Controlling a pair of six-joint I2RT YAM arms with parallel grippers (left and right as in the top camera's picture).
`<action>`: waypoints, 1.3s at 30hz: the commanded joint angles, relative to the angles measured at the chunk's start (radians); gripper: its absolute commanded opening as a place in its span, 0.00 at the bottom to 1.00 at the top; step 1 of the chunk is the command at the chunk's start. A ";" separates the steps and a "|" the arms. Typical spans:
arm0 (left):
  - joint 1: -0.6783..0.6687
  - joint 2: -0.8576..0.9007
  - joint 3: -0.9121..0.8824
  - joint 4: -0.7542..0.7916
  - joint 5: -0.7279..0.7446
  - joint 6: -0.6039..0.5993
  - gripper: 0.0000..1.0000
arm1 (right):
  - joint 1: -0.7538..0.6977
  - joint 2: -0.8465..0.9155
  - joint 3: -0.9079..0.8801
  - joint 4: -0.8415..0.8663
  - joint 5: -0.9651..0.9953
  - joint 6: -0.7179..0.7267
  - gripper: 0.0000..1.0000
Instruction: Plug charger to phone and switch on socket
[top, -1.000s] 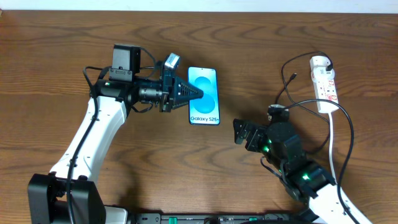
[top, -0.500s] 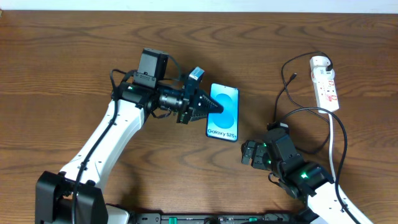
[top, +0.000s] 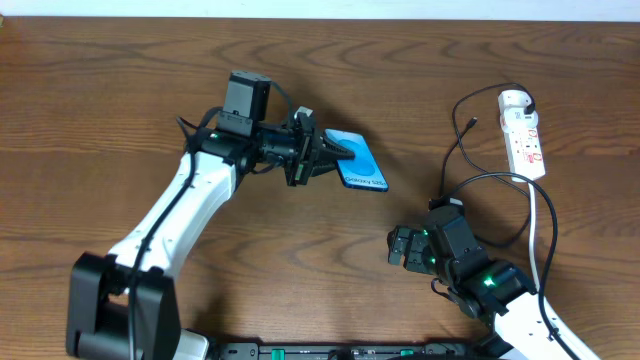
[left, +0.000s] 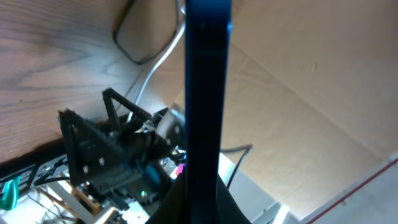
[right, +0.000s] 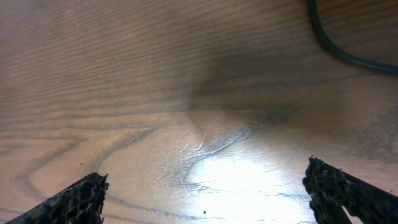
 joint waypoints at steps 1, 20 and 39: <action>0.004 0.034 0.031 0.011 0.016 -0.058 0.07 | 0.005 0.001 0.001 -0.001 0.002 -0.012 0.99; 0.057 0.040 0.031 0.011 -0.092 -0.183 0.07 | 0.005 0.001 0.001 -0.001 0.002 -0.012 0.99; 0.121 0.205 0.030 0.010 0.108 0.179 0.07 | 0.005 0.001 0.001 0.049 0.037 0.084 0.99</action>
